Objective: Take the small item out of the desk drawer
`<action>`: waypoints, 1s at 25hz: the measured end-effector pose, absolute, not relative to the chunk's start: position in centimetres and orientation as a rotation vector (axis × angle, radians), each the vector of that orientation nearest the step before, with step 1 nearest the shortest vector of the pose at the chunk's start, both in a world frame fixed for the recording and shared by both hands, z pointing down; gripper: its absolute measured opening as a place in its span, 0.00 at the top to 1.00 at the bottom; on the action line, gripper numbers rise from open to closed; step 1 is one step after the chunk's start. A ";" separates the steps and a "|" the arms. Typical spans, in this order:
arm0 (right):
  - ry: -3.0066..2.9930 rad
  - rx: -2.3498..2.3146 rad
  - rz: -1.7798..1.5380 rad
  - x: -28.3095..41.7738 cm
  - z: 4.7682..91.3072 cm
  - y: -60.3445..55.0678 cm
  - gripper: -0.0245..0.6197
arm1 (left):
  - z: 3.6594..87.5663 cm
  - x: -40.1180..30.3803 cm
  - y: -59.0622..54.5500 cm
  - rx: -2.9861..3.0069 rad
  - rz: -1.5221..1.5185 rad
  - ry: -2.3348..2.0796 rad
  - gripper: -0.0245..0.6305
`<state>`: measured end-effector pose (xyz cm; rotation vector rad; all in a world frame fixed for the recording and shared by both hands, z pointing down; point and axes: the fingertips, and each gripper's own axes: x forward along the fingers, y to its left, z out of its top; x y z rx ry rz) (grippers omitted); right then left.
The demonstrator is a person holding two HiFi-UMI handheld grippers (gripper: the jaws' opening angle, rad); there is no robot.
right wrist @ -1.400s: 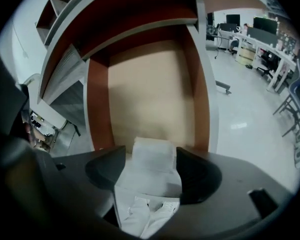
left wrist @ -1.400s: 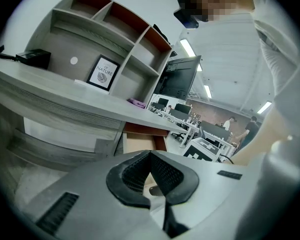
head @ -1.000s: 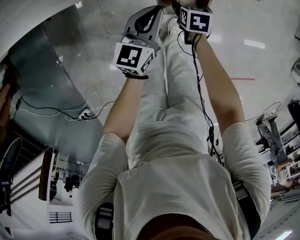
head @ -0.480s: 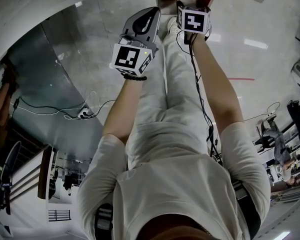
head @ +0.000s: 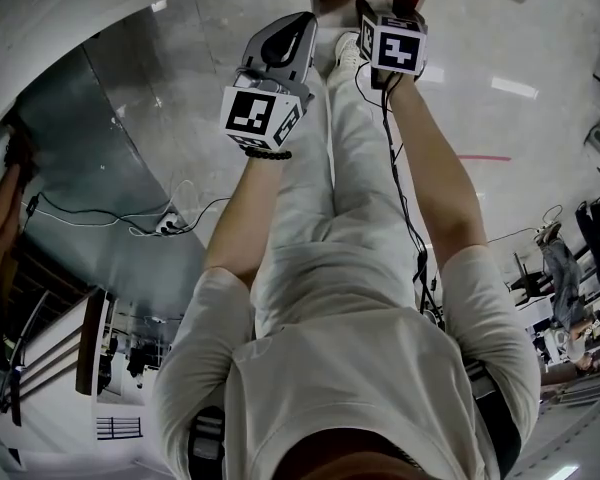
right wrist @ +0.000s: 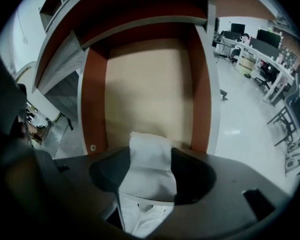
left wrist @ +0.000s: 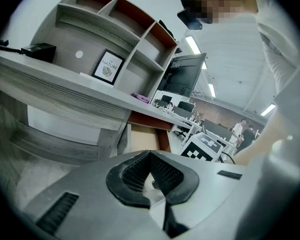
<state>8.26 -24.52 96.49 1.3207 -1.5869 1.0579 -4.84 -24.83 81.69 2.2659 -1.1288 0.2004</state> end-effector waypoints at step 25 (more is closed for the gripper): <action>-1.744 1.415 1.090 8.0 90.2 -24.0 0.57 | 78.1 -4.4 -25.3 2.303 0.197 -1.164 0.96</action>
